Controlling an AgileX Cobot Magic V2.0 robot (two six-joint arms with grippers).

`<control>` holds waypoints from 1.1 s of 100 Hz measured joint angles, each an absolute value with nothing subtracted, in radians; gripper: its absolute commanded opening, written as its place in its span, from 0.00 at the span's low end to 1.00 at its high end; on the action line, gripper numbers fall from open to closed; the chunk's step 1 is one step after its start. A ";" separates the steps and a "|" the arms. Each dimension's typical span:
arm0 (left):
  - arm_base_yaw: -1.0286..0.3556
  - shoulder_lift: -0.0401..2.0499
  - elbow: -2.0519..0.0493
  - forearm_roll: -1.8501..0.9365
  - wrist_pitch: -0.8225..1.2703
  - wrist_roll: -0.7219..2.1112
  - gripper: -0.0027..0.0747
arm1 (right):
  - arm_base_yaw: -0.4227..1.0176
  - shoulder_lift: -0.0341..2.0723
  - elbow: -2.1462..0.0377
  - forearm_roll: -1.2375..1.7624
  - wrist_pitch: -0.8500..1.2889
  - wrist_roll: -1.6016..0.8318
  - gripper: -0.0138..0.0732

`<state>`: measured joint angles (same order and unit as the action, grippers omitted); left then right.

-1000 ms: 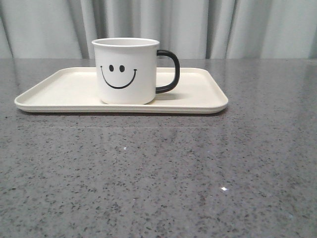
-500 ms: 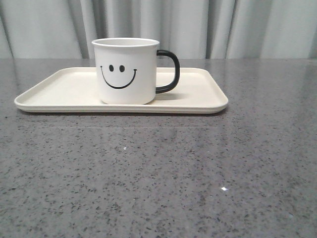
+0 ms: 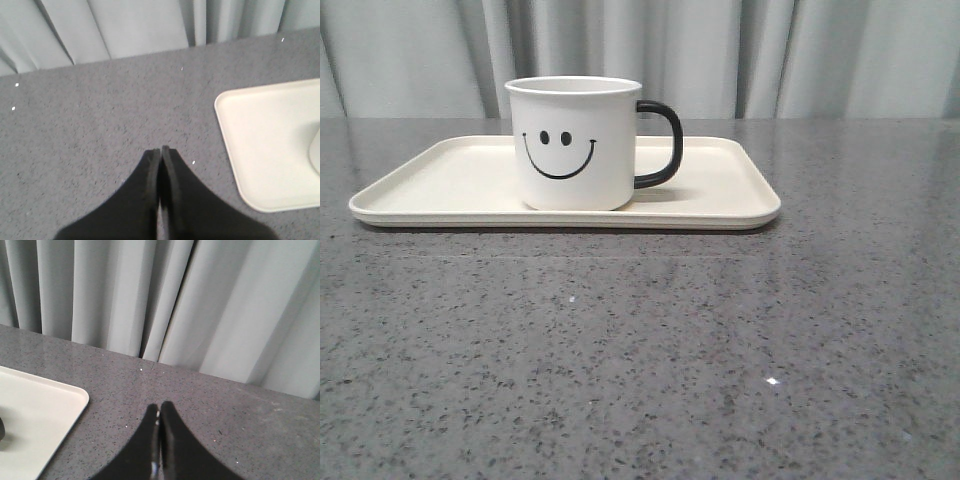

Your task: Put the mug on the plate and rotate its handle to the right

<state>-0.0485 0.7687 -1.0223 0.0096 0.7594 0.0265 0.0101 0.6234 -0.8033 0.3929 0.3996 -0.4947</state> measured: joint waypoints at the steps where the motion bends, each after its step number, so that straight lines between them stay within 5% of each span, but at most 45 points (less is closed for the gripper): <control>1: -0.049 0.756 -1.014 0.000 0.751 0.026 0.01 | 0.010 0.623 -0.803 0.393 0.400 -0.495 0.09; 30: -0.049 0.469 -0.557 -0.082 0.344 0.026 0.01 | 0.010 0.623 -0.803 0.393 0.400 -0.497 0.09; 56: -0.049 0.237 -0.229 -0.094 0.211 0.026 0.01 | 0.010 0.623 -0.803 0.393 0.400 -0.497 0.09; 110: -0.049 -0.004 0.001 -0.097 0.087 0.052 0.01 | 0.010 0.623 -0.803 0.391 0.400 -0.497 0.09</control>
<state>-0.0485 -0.0038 0.0008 -0.0966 0.0871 0.0517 0.0101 0.6234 -0.8033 0.3913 0.3996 -0.4967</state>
